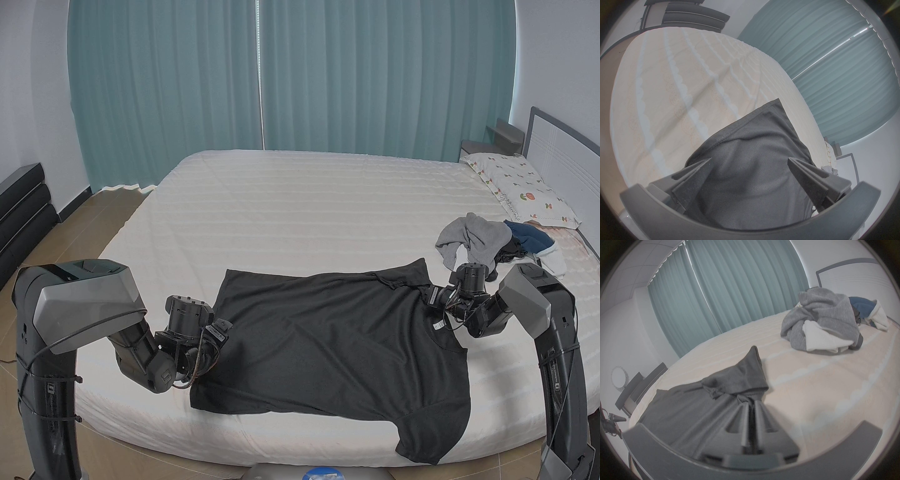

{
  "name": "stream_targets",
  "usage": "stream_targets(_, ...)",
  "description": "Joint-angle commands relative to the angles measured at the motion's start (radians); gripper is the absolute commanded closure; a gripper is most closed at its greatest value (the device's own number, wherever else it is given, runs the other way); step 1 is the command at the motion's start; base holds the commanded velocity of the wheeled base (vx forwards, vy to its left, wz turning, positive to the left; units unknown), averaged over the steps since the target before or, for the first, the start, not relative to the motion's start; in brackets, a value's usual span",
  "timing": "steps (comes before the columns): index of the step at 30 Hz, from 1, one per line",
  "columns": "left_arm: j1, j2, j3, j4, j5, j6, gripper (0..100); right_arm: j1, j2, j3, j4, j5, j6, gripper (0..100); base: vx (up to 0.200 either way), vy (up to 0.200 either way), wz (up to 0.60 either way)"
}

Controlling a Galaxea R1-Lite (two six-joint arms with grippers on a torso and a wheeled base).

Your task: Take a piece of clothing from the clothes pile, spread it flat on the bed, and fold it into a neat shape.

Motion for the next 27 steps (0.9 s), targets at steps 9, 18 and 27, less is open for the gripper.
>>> stream_targets(9,0.0,0.002,0.0,0.0,0.0,0.0,0,-0.059,0.035,-0.105,-0.001,-0.027,0.003,100,0.0,0.0,0.0)
stream_targets(18,0.0,0.002,0.0,0.0,0.0,0.0,0,-0.084,0.099,-0.196,0.003,-0.05,0.008,100,0.0,0.0,0.0)
stream_targets(27,0.0,0.002,0.0,0.0,0.0,0.0,0,-0.085,0.033,-0.11,0.005,-0.014,0.075,0,0.0,0.0,0.0)
